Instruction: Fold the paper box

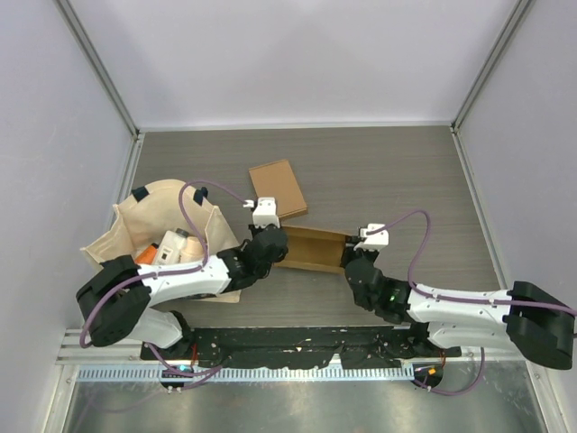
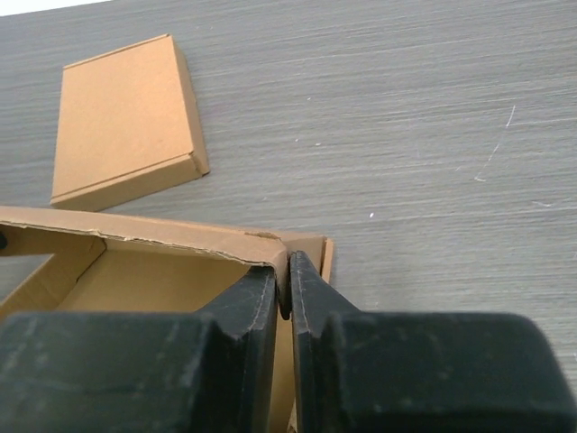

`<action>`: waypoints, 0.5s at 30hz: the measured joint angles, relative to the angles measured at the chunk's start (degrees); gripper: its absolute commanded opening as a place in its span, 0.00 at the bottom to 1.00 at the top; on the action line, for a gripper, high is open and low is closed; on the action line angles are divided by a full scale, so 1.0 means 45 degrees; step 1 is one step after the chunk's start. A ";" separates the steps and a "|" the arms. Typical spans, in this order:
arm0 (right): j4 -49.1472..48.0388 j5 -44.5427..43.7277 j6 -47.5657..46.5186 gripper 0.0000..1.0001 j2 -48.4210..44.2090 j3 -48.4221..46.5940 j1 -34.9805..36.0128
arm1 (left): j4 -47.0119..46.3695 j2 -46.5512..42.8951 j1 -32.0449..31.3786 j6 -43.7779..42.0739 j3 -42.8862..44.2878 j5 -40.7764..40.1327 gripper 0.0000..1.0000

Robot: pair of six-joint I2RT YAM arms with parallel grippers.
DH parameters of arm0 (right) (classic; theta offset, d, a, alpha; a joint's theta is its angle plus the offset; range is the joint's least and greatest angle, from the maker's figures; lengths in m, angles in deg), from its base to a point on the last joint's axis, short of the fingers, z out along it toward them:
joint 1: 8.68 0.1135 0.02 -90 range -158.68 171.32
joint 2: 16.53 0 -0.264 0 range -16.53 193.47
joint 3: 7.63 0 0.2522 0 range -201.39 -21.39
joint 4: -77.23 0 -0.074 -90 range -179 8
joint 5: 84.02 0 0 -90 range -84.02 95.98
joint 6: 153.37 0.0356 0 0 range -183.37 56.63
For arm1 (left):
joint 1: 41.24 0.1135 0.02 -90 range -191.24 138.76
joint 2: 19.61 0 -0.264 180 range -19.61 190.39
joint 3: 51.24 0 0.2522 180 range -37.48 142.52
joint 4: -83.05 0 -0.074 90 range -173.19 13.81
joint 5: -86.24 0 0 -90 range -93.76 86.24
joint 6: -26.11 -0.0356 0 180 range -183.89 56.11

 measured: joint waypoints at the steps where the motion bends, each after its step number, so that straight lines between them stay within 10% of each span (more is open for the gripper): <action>1: -0.0015 -0.0189 0.0015 0.19 0.0024 0.0034 0.0248 | -0.0209 -0.0117 -0.0107 0.0073 -0.0267 -0.0117 0.00; 7: 0.0753 -0.1399 0.0670 0.36 0.0364 0.0068 0.2176 | -0.0991 -0.0413 -0.0651 0.0228 -0.1360 -0.0855 0.00; 15: 0.8884 -0.0175 0.5425 0.54 0.0136 -0.2958 0.2905 | -0.1219 -0.0748 -0.1175 0.0753 -0.2093 -0.1384 0.00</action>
